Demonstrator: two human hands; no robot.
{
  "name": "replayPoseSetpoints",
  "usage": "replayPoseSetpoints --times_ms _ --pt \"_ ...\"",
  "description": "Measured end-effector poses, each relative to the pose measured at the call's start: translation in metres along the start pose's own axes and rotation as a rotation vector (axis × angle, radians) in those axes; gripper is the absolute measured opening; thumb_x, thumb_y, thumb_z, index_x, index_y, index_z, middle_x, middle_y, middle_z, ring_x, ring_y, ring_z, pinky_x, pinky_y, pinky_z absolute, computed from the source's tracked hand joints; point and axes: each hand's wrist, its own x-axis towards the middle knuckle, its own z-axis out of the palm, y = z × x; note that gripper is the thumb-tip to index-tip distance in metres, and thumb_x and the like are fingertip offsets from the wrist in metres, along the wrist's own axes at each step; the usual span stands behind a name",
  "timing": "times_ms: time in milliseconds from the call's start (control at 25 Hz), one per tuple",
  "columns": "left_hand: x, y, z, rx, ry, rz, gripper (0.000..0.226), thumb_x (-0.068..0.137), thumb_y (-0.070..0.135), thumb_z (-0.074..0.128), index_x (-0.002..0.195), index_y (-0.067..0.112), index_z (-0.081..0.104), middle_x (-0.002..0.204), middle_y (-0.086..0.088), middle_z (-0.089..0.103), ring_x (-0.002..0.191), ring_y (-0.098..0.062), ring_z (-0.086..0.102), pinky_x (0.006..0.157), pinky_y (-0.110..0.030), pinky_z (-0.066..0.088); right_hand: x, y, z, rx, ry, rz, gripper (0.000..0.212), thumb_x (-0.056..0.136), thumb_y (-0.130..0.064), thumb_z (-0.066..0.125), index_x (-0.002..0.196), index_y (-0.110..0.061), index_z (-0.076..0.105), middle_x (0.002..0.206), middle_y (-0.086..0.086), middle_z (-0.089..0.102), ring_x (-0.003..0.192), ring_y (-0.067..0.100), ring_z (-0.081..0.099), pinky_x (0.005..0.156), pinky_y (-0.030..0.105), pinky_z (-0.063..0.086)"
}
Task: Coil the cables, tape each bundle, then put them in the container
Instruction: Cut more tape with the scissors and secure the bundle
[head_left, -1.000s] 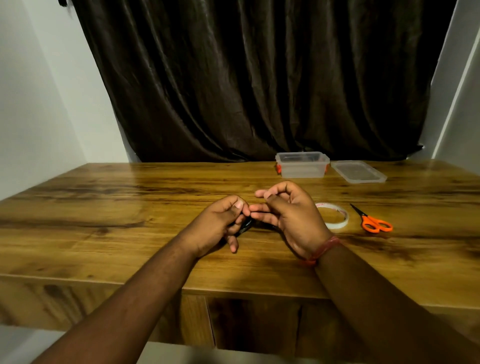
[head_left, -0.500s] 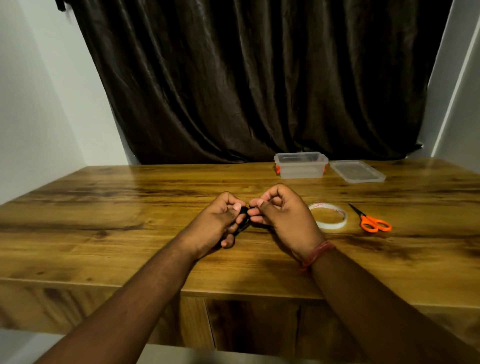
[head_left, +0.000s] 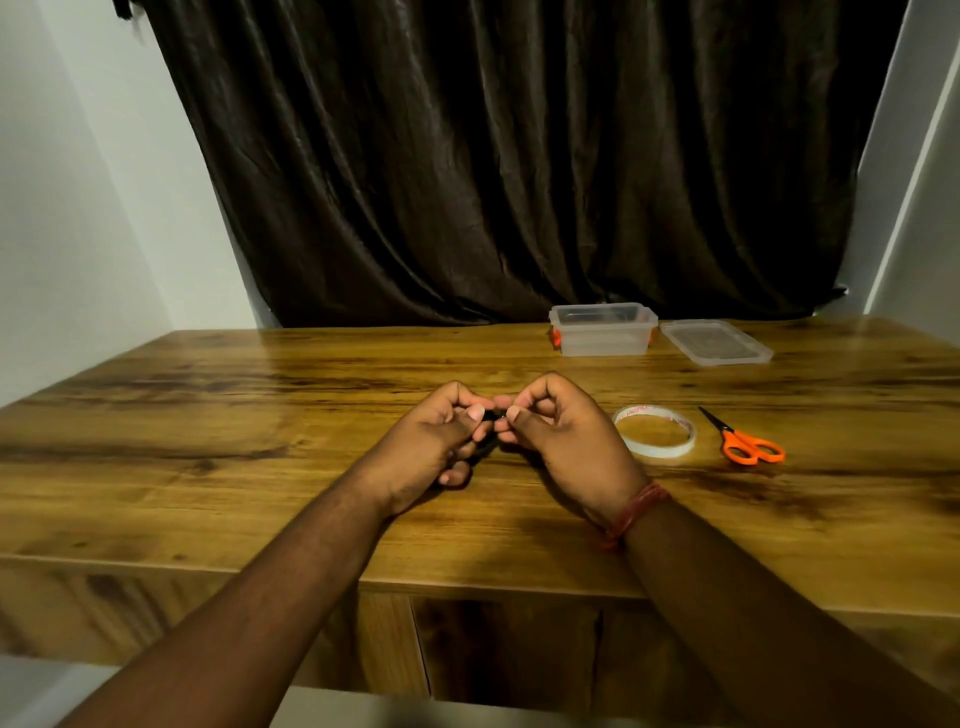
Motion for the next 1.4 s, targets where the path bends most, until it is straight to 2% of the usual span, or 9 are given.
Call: replayPoseSetpoints --times_ms 200,360,520,800,1080,1280,1400 --pt "-0.001 0.0 -0.003 0.047 0.01 0.018 0.016 0.104 0.009 0.04 0.095 0.016 0.052 0.069 0.001 0.053 0.051 -0.008 0.03 0.04 -0.017 0.019 -0.005 -0.004 0.003 0.141 -0.085 0.067 0.013 0.096 0.002 0.052 0.089 -0.008 0.053 0.111 0.011 0.069 0.105 0.015 0.066 0.095 0.034 0.053" --pt "0.001 0.0 0.002 0.1 0.084 0.039 0.011 0.105 0.01 0.04 0.105 0.019 0.047 0.071 0.0 0.053 0.046 -0.003 0.037 0.039 -0.019 0.021 -0.003 -0.006 0.002 0.173 -0.051 0.094 0.015 0.096 0.002 0.052 0.086 -0.009 0.053 0.114 0.01 0.068 0.112 0.02 0.064 0.1 0.037 0.05" --pt "0.003 -0.004 0.003 0.169 0.1 0.062 0.009 0.104 0.014 0.043 0.097 0.016 0.048 0.074 -0.001 0.054 0.047 -0.005 0.036 0.037 -0.02 0.025 -0.001 -0.002 0.001 0.157 -0.011 0.091 0.016 0.096 0.002 0.052 0.086 -0.009 0.052 0.115 0.011 0.067 0.112 0.023 0.065 0.102 0.04 0.049" --pt "0.004 -0.003 0.002 0.054 0.085 0.001 0.011 0.105 0.011 0.039 0.098 0.007 0.048 0.077 -0.004 0.056 0.049 -0.007 0.034 0.039 -0.02 0.027 0.0 0.0 0.0 0.065 -0.004 0.043 0.011 0.096 0.001 0.052 0.09 -0.007 0.052 0.112 0.006 0.068 0.11 0.018 0.065 0.093 0.028 0.053" --pt "0.006 -0.005 0.005 0.086 0.182 0.004 0.009 0.105 0.007 0.039 0.106 0.013 0.045 0.077 -0.005 0.052 0.046 -0.005 0.036 0.038 -0.021 0.028 0.001 0.002 0.0 -0.024 0.009 0.021 0.009 0.096 0.0 0.052 0.091 -0.007 0.052 0.112 0.002 0.068 0.107 0.016 0.067 0.095 0.035 0.054" --pt "0.007 -0.007 0.003 0.12 0.112 0.021 0.013 0.105 0.007 0.04 0.096 0.009 0.051 0.076 -0.006 0.053 0.047 -0.005 0.036 0.04 -0.021 0.03 0.001 0.005 -0.002 -0.051 0.005 0.019 0.009 0.096 -0.002 0.054 0.09 -0.009 0.053 0.113 0.003 0.069 0.106 0.016 0.067 0.095 0.037 0.054" --pt "0.007 -0.008 0.003 0.138 0.108 0.029 0.015 0.105 0.008 0.04 0.094 0.01 0.05 0.075 -0.005 0.054 0.049 -0.008 0.034 0.04 -0.02 0.03 0.0 0.003 -0.003 -0.131 0.019 -0.018 0.009 0.096 -0.004 0.055 0.089 -0.009 0.054 0.11 -0.001 0.068 0.096 0.015 0.071 0.089 0.039 0.057"
